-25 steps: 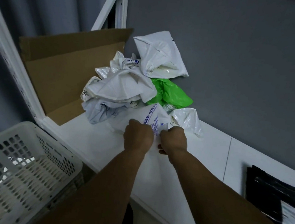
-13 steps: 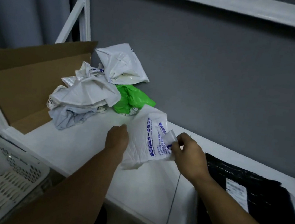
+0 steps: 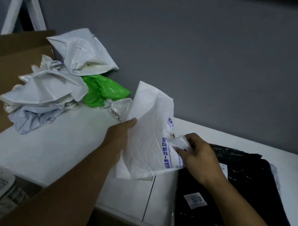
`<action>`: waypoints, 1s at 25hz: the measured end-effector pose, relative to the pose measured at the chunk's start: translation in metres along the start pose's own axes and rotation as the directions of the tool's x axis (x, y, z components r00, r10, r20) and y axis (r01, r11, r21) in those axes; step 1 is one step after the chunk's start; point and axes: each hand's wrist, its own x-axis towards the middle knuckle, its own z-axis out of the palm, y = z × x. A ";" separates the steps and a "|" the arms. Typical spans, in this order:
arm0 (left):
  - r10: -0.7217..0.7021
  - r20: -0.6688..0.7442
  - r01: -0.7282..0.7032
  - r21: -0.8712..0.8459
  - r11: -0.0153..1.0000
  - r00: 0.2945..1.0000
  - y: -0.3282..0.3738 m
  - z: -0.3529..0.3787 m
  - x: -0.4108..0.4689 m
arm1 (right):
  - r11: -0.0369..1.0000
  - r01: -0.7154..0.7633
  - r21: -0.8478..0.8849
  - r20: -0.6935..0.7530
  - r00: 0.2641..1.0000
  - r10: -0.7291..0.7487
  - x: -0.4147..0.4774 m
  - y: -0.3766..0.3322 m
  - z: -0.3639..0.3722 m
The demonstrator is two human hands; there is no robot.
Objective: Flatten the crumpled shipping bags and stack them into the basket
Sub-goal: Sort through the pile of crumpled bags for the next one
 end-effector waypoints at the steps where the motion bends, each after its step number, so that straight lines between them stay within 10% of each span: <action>1: 0.025 0.008 -0.026 0.044 0.999 1.000 -0.002 0.004 0.003 | 0.999 -0.025 -0.047 0.053 0.998 0.028 0.003 0.006 -0.003; 6: 0.275 -0.143 -0.226 0.290 0.930 0.951 -0.010 0.019 0.016 | 0.983 -0.083 -0.166 0.053 0.994 0.093 0.012 0.017 -0.017; 17: 0.288 -0.420 -0.199 0.244 0.949 0.860 -0.025 0.029 0.025 | 0.584 -0.236 0.776 -0.162 0.821 0.547 0.011 0.017 -0.043; 22: 0.431 -0.297 -0.357 0.270 0.894 0.852 -0.017 0.031 0.015 | 0.951 -0.276 0.136 -0.211 0.930 0.300 0.011 0.031 -0.051; 25: 0.457 -0.211 -0.410 0.231 0.882 0.864 -0.014 0.036 0.010 | 0.978 -0.087 -0.189 -0.144 0.988 0.060 0.007 0.019 -0.049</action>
